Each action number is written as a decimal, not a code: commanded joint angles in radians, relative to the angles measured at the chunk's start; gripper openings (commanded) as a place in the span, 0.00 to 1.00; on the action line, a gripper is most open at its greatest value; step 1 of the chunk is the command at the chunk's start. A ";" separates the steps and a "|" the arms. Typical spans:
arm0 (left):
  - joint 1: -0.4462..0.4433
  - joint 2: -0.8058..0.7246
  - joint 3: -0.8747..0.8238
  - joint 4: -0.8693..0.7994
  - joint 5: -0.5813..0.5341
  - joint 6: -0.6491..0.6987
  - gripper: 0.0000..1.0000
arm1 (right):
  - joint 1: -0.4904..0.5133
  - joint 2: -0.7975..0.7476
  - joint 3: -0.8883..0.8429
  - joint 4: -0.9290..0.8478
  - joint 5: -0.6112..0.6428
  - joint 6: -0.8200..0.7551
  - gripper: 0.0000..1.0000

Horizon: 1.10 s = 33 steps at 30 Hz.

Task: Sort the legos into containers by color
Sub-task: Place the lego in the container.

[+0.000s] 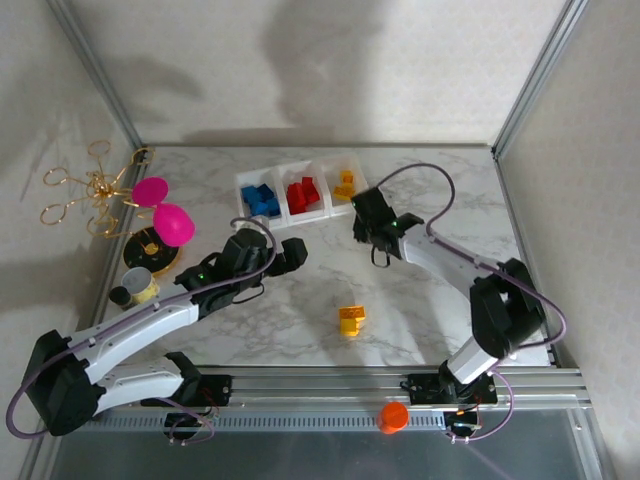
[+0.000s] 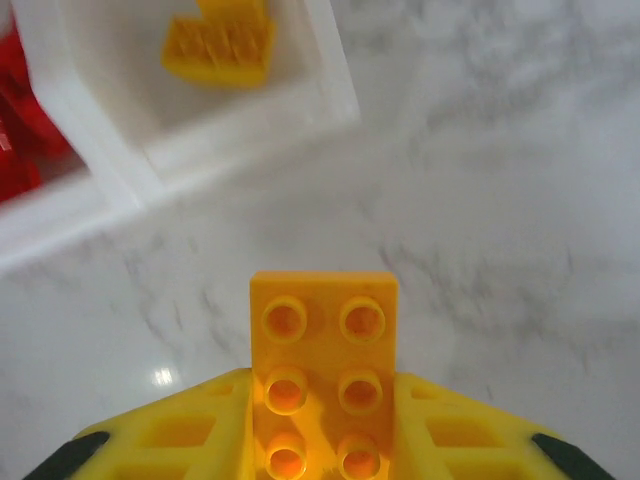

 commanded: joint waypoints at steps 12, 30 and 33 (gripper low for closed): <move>0.094 0.052 0.111 0.011 -0.054 0.031 1.00 | -0.108 0.461 0.481 0.213 -0.078 -0.282 0.31; 0.103 0.046 0.106 0.010 -0.008 0.021 1.00 | -0.118 0.474 0.637 0.149 -0.158 -0.360 0.55; 0.086 0.024 0.079 0.008 0.007 0.016 1.00 | -0.110 0.369 0.520 0.144 -0.176 -0.317 0.57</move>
